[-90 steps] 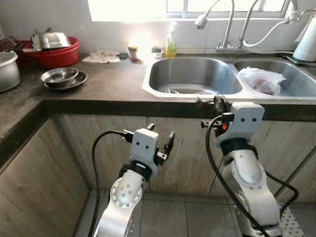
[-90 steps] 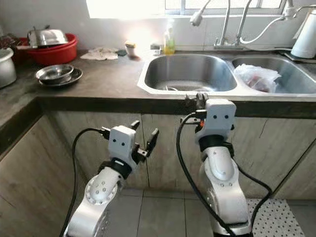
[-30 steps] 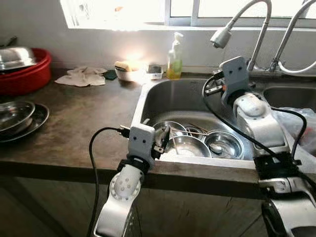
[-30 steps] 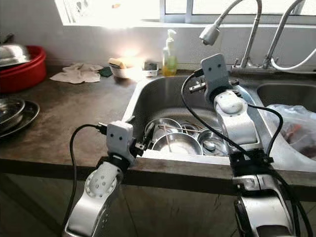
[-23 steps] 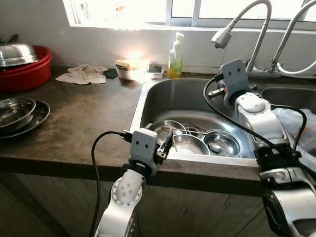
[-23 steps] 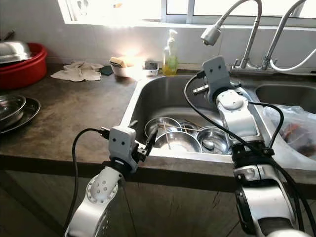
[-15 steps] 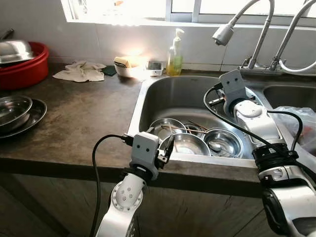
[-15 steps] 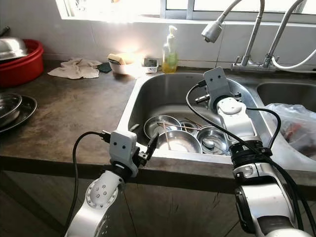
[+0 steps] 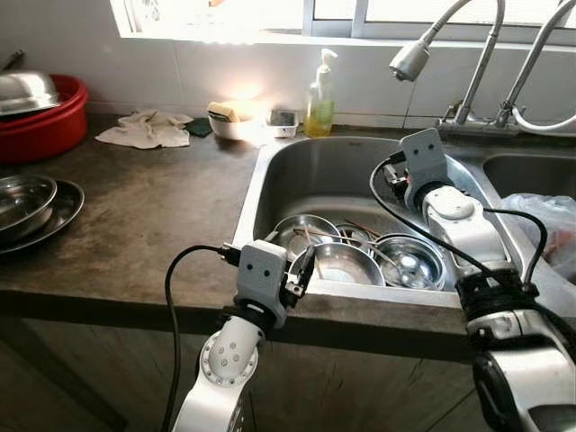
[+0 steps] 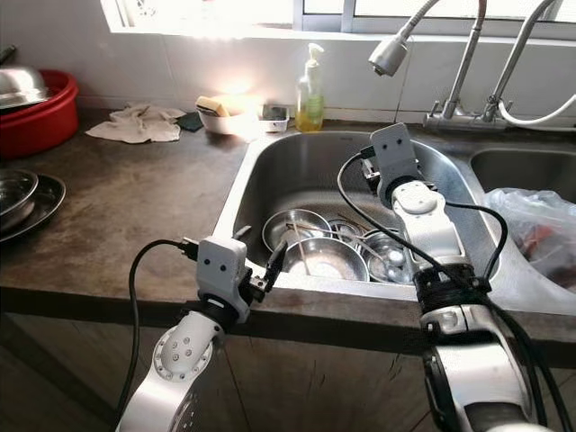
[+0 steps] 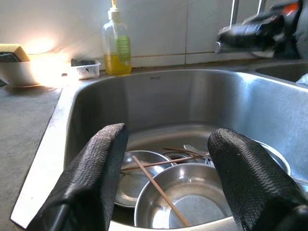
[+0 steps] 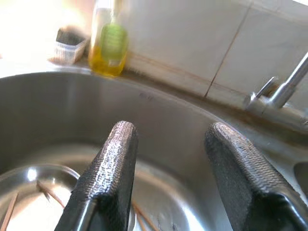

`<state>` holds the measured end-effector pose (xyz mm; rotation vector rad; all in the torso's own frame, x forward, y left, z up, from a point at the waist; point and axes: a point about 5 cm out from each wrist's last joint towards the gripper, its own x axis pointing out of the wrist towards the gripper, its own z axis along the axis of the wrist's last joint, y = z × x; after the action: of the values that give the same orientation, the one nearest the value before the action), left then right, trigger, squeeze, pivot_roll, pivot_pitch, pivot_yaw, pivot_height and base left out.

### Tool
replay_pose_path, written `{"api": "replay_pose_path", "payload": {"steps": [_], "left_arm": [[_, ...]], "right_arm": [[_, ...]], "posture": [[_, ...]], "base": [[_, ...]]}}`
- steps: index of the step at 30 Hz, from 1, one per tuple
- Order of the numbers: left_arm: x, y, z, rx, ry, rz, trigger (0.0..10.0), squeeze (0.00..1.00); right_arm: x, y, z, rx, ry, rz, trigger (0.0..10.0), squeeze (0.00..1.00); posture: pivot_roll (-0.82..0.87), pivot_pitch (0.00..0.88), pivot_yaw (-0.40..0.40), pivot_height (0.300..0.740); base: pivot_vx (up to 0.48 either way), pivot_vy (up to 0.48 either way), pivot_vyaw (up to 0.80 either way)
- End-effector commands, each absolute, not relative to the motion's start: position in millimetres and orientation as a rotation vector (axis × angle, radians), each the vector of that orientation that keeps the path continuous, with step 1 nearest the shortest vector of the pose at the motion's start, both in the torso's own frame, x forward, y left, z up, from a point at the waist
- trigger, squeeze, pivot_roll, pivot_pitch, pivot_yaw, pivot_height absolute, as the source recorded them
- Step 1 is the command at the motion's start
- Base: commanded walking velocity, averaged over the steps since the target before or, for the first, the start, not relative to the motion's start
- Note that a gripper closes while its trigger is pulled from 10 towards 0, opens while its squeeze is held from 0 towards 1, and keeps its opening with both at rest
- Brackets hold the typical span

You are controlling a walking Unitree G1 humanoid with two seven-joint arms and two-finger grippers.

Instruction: Kitchen organization

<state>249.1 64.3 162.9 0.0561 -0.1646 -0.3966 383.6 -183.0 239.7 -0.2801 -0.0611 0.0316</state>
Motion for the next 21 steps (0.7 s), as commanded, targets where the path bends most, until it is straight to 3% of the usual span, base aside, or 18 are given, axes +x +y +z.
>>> {"api": "replay_pose_path", "payload": {"steps": [1,7,9,14,21], "left_arm": [[251.5,65.5,165.8,0.065,-0.172,-0.395,10.0,0.00],[254.9,68.1,166.0,0.070,-0.173,-0.384,10.0,0.00],[256.3,69.3,166.1,0.066,-0.174,-0.378,10.0,0.00],[255.9,71.4,166.3,0.072,-0.173,-0.375,10.0,0.00],[254.9,74.1,165.0,0.070,-0.169,-0.384,10.0,0.00]], "right_arm": [[373.6,-182.2,258.8,-0.224,-0.200,0.016,10.0,0.00],[348.0,-171.8,265.7,-0.150,-0.333,0.062,10.0,0.00],[320.6,-168.1,251.1,-0.105,-0.377,0.072,10.0,0.00],[285.4,-165.5,222.3,-0.085,-0.370,0.081,10.0,0.00],[259.4,-163.1,200.9,-0.076,-0.307,0.075,10.0,0.00]], "posture": [[0.05,0.050,-0.039,0.740],[0.04,0.044,-0.034,0.740],[0.04,0.041,-0.035,0.740],[0.04,0.037,-0.032,0.740],[0.03,0.025,-0.021,0.740]], "base": [[0.000,0.000,0.00],[0.000,0.000,0.00],[0.000,0.000,0.00],[0.000,0.000,0.00],[0.000,0.000,0.00]]}}
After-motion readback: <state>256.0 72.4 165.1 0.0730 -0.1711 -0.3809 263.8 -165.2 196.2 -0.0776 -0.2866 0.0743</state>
